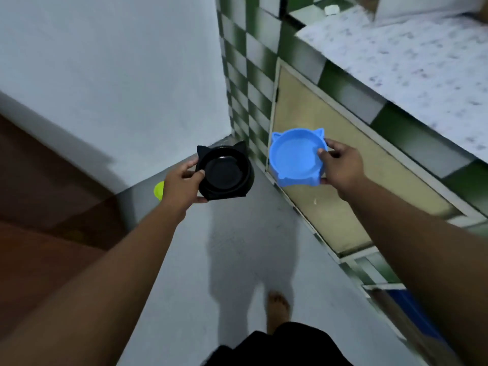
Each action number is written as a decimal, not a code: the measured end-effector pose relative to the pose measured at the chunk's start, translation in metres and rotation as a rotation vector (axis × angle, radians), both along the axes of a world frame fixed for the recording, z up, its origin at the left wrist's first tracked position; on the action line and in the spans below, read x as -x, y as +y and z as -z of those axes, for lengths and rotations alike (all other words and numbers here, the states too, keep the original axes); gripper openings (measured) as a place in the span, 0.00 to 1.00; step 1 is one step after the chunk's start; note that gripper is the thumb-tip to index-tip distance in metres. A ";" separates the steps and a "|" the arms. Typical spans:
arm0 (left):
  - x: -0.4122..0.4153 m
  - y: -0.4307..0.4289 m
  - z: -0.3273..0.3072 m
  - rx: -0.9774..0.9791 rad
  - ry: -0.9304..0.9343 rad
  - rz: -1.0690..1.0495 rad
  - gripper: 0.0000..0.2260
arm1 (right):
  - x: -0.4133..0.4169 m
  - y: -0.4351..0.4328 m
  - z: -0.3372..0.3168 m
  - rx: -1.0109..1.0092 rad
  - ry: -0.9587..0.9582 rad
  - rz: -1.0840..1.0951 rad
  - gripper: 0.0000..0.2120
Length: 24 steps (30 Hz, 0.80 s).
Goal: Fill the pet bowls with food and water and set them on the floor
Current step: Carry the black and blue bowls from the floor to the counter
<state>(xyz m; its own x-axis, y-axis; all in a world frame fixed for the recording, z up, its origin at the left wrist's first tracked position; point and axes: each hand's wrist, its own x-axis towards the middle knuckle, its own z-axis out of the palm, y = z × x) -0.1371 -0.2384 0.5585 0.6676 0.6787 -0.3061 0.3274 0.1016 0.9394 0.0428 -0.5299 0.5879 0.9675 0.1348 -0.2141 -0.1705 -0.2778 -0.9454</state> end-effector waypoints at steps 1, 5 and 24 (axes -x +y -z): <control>0.003 -0.010 -0.003 0.003 -0.007 0.035 0.17 | 0.013 -0.015 -0.005 0.004 -0.008 0.034 0.18; 0.012 -0.054 -0.016 -0.013 -0.010 0.205 0.16 | 0.069 -0.072 -0.017 -0.020 0.030 0.173 0.19; 0.030 -0.404 -0.044 -0.053 -0.033 0.827 0.16 | 0.291 -0.445 -0.023 0.070 0.000 0.830 0.17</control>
<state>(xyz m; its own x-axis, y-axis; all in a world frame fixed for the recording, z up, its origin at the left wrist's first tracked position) -0.1671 -0.6429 0.6021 0.9656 -0.0226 -0.2591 0.2492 -0.2047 0.9466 -0.2484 -0.9752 0.6107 0.7469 -0.6357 -0.1949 -0.3455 -0.1206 -0.9306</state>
